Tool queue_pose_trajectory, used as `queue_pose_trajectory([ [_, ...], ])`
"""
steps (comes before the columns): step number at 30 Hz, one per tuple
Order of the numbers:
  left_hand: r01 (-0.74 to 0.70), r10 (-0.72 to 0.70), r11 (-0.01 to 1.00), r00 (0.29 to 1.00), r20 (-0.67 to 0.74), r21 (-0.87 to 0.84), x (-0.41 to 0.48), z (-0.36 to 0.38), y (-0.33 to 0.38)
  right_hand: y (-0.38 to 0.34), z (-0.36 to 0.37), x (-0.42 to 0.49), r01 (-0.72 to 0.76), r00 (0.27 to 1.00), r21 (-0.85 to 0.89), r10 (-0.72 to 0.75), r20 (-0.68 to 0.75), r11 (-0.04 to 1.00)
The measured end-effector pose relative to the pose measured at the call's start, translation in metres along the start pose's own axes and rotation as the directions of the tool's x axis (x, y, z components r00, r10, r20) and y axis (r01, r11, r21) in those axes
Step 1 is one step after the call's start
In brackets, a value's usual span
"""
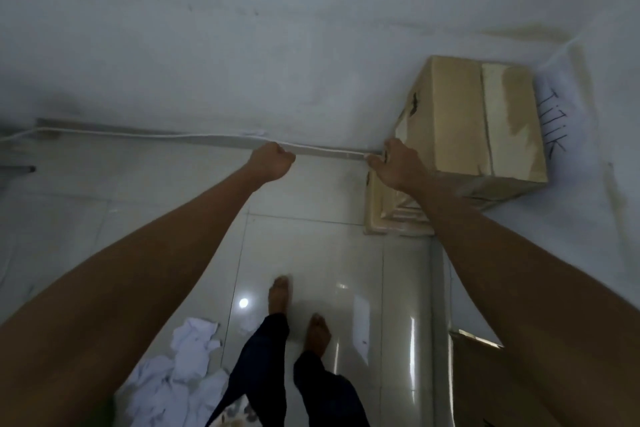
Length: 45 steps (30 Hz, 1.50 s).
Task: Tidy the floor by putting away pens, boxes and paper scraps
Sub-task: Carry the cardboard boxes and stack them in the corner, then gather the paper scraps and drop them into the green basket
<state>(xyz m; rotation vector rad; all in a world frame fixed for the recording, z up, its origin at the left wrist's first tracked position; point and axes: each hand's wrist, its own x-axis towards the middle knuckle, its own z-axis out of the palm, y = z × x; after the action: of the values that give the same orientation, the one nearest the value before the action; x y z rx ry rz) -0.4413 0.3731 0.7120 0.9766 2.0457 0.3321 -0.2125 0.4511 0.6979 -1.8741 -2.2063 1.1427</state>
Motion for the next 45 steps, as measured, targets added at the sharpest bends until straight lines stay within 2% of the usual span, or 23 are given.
queue_pose_trajectory([
  [10,0.181,-0.198,0.969,0.975,-0.096,-0.168,-0.051,-0.006,-0.132,-0.048,0.080,-0.013,0.172,0.982,-0.166,-0.154,0.113,0.971],
  [15,0.245,-0.285,0.930,0.951,-0.119,-0.273,-0.078,-0.007,-0.201,-0.068,0.138,-0.027,0.225,0.963,-0.204,-0.186,0.193,0.953],
  [26,0.390,-0.528,0.793,0.823,-0.210,-0.468,-0.151,0.017,-0.355,-0.099,0.261,-0.076,0.437,0.855,-0.273,-0.301,0.423,0.857],
  [31,0.407,-0.599,0.738,0.761,-0.247,-0.538,-0.162,0.030,-0.392,-0.107,0.302,-0.078,0.515,0.799,-0.273,-0.338,0.498,0.813],
  [34,0.395,-0.614,0.716,0.748,-0.251,-0.575,-0.164,0.048,-0.403,-0.102,0.323,-0.076,0.551,0.770,-0.278,-0.351,0.534,0.787],
  [39,0.410,-0.704,0.635,0.656,-0.272,-0.655,-0.175,0.084,-0.440,-0.091,0.372,-0.068,0.633,0.692,-0.287,-0.360,0.626,0.719],
  [45,0.444,-0.804,0.498,0.557,-0.206,-0.745,-0.198,0.137,-0.496,-0.092,0.435,-0.075,0.716,0.608,-0.271,-0.383,0.696,0.644],
])
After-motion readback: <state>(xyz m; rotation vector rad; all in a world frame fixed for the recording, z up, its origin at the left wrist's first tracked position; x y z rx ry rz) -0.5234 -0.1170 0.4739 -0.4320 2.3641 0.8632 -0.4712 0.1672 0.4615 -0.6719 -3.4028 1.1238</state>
